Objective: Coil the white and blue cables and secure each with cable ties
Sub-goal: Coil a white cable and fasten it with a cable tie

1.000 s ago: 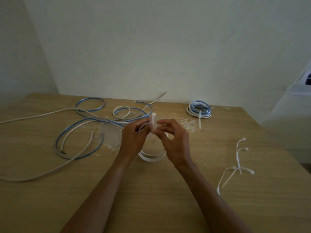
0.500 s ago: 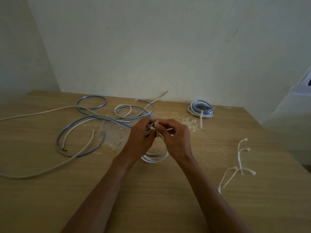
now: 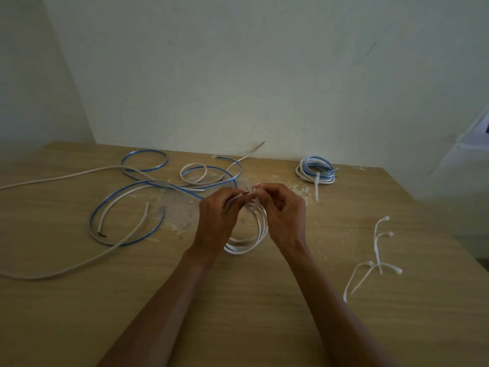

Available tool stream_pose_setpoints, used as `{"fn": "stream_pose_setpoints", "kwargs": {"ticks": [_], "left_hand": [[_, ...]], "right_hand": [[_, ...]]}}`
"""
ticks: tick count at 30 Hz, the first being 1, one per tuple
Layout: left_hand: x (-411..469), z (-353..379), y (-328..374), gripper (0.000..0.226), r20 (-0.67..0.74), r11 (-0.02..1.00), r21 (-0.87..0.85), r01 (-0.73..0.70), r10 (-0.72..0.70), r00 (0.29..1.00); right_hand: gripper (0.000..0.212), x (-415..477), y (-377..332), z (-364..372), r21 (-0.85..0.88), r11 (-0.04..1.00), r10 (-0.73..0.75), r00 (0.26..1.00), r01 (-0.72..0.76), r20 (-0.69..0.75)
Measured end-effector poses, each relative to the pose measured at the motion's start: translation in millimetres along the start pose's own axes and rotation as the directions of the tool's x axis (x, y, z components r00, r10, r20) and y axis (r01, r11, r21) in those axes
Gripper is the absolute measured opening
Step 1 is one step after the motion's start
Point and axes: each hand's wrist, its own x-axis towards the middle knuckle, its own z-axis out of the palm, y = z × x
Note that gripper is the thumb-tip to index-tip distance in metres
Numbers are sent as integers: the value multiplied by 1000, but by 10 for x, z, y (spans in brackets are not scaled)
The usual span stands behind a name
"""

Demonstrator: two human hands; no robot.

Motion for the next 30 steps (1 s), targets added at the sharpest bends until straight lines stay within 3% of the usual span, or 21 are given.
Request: {"fn": "stream_pose_setpoints", "kwargs": {"ticks": [5,13,16,19,21,27,30], "left_hand": [[33,24,-61,27,-20,981,116,-152,156,988],[58,1,-90,44,258,966,78,-245,218,941],[77,-36,-93,42,250,985,34,-169,155,956],[72,-60,-17,33,215,979,-174,104,-65,974],[52,-40,27,24,183,951,-239,198,-157,971],[65,-51,-32,10,149,920,-258,295,-264,953],[55,-66,-17,8,210,936,-227,268,-221,952]], "right_hand": [[13,-19,-23,27,17,1000,-19,1000,19,12],[21,-3,-24,0,-36,994,-99,995,100,31],[19,4,-25,-23,-87,984,-148,986,154,72],[13,39,-13,-37,-84,986,-138,989,142,49],[14,56,2,-31,-32,995,-95,995,96,9],[11,45,68,-30,-168,977,-123,990,132,62],[5,50,62,-55,-217,963,-155,987,159,37]]}}
